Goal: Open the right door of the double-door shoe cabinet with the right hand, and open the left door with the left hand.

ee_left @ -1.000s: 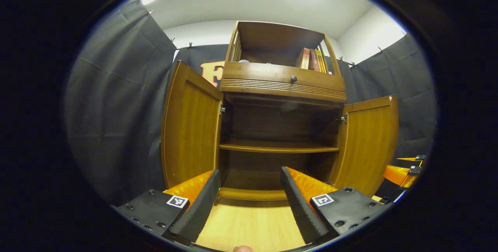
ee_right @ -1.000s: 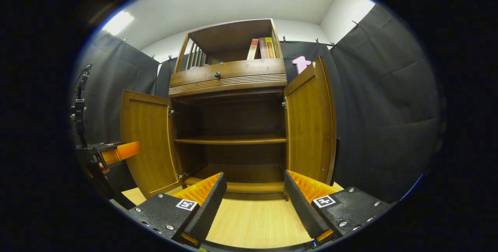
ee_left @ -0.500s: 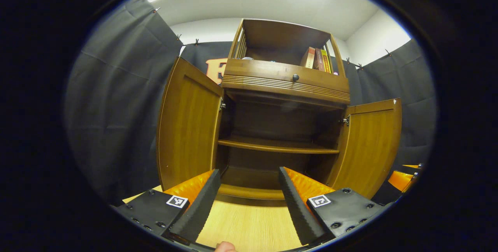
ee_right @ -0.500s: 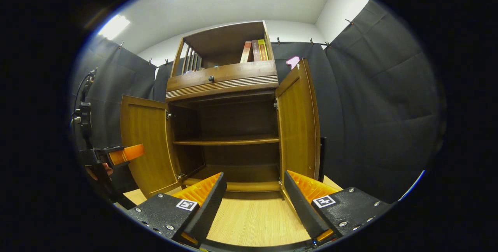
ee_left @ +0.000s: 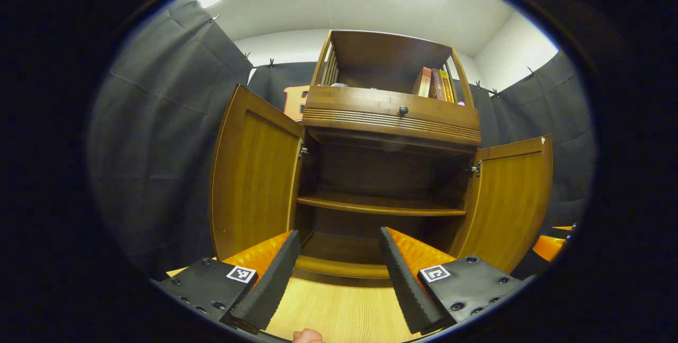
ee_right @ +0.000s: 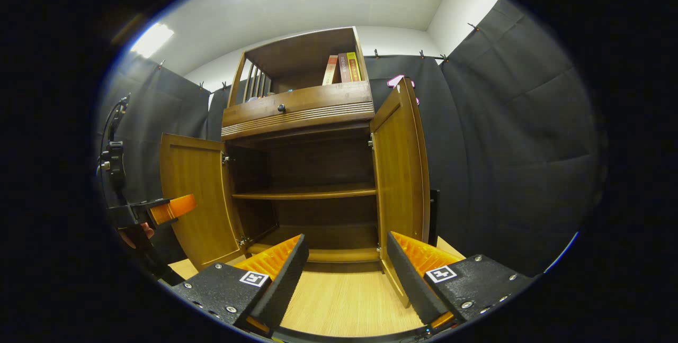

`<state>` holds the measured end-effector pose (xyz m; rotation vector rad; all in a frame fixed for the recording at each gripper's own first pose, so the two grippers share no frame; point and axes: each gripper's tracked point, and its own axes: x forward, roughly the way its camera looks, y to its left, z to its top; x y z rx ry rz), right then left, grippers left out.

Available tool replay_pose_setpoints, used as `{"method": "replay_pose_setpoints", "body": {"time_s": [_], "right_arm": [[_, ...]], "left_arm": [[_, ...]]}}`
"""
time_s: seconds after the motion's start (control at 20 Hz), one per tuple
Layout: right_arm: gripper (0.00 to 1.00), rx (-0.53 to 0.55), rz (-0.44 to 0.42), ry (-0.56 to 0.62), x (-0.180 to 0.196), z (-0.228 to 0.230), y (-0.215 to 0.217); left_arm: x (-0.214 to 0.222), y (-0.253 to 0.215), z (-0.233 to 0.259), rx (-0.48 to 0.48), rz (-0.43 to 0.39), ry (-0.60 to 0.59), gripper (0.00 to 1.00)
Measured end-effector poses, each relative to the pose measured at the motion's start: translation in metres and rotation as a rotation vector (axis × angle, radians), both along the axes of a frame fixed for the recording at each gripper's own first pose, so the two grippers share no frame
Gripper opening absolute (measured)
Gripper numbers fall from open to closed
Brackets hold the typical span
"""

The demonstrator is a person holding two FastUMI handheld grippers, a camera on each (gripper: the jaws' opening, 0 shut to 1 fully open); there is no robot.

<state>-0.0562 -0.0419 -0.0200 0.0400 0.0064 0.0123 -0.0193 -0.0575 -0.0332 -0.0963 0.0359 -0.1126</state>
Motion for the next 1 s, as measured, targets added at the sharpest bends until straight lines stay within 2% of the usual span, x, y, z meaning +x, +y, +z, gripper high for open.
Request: {"method": "replay_pose_setpoints", "body": {"time_s": [0.2, 0.4, 0.45, 0.5, 0.75, 0.8, 1.0], "right_arm": [[0.92, 0.010, -0.011, -0.004, 0.004, 0.005, -0.009], [0.92, -0.007, -0.016, 0.008, 0.001, 0.001, -0.016], [0.92, -0.009, -0.015, 0.004, 0.000, 0.002, -0.016], [0.92, -0.011, -0.010, -0.001, 0.000, 0.002, -0.014], [0.92, -0.003, 0.042, 0.006, 0.001, 0.000, 0.004], [0.92, 0.000, 0.054, 0.006, 0.001, -0.001, 0.009], [0.92, -0.010, 0.095, 0.017, 0.001, -0.007, 0.019]], "left_arm": [[0.005, -0.002, 0.010, 0.031, 0.011, -0.032, 0.94], [0.006, -0.019, 0.017, 0.026, -0.014, -0.056, 0.96], [0.006, -0.019, 0.018, 0.028, -0.012, -0.064, 0.94], [0.005, -0.019, 0.020, 0.023, -0.011, -0.071, 0.97], [-0.003, -0.014, 0.027, 0.009, -0.003, -0.062, 0.94], [-0.004, -0.014, 0.026, 0.016, 0.002, -0.063, 0.98], [-0.016, -0.002, 0.031, 0.052, 0.032, -0.081, 0.94]]}}
